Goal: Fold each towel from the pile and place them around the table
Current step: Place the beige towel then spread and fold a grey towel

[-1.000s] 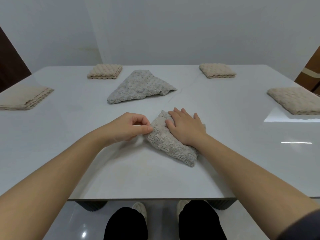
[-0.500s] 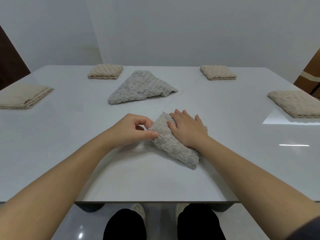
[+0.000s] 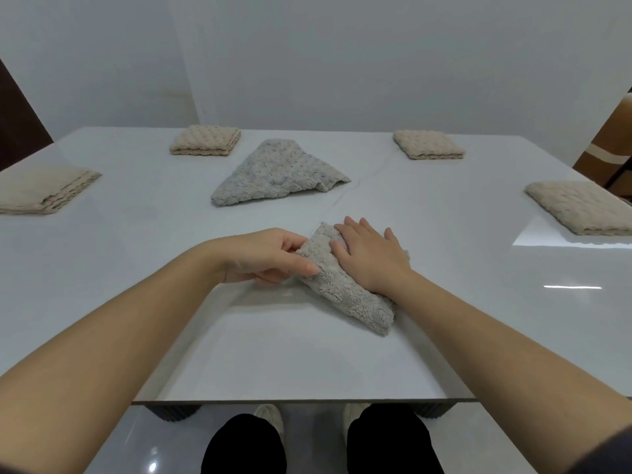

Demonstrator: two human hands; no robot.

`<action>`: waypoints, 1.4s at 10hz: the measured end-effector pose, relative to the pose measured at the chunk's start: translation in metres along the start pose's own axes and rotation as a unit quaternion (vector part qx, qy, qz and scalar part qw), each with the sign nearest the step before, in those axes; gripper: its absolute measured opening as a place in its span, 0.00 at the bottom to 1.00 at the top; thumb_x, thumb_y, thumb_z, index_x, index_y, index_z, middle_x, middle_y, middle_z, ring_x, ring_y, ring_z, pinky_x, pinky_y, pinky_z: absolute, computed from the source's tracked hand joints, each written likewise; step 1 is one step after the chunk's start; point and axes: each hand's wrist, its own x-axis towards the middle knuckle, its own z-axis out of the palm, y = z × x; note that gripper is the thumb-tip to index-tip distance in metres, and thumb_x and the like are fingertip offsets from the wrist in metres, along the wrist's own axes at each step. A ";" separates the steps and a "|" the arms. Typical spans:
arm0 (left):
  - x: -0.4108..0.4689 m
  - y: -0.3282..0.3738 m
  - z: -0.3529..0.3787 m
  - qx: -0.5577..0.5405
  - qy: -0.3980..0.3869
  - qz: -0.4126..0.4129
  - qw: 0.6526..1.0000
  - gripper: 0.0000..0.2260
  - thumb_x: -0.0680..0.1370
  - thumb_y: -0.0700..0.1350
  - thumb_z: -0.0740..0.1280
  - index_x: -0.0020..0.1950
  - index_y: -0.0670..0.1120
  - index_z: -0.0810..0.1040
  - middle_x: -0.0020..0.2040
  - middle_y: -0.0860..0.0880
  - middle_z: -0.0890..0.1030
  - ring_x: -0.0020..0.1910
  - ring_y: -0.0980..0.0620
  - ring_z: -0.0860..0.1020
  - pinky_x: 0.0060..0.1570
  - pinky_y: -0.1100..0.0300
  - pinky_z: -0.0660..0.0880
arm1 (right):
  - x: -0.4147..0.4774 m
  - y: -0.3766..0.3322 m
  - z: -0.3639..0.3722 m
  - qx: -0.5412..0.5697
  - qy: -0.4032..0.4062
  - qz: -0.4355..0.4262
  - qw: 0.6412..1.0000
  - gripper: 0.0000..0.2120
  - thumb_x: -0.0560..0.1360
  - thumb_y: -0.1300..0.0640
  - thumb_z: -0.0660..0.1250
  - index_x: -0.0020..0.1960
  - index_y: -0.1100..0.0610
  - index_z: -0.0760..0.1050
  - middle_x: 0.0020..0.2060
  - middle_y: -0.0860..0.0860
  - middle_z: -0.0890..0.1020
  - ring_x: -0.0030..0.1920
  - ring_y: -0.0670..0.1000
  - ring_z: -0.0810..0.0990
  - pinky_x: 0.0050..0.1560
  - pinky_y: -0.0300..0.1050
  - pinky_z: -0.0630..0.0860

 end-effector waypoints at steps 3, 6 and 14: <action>0.011 0.015 -0.003 0.030 -0.100 -0.044 0.994 0.05 0.77 0.42 0.67 0.42 0.46 0.73 0.25 0.57 0.69 0.21 0.59 0.58 0.24 0.65 0.54 | -0.001 0.000 0.000 -0.006 -0.003 0.000 1.000 0.25 0.83 0.44 0.44 0.78 0.50 0.55 0.79 0.48 0.54 0.79 0.51 0.49 0.76 0.61 0.46; 0.003 -0.007 -0.014 -0.034 -0.141 -0.059 0.988 0.09 0.76 0.40 0.65 0.54 0.41 0.71 0.22 0.56 0.67 0.17 0.61 0.57 0.20 0.67 0.55 | 0.000 0.001 0.001 0.005 0.000 -0.001 1.000 0.26 0.82 0.43 0.44 0.78 0.49 0.56 0.79 0.48 0.54 0.79 0.51 0.49 0.76 0.61 0.45; 0.016 0.006 0.019 0.286 0.382 0.110 0.872 0.16 0.79 0.43 0.61 0.68 0.48 0.73 0.65 0.51 0.77 0.62 0.53 0.75 0.62 0.58 0.69 | -0.002 0.000 0.000 0.009 0.000 -0.004 1.000 0.27 0.83 0.43 0.43 0.79 0.51 0.53 0.79 0.49 0.54 0.79 0.52 0.48 0.76 0.61 0.44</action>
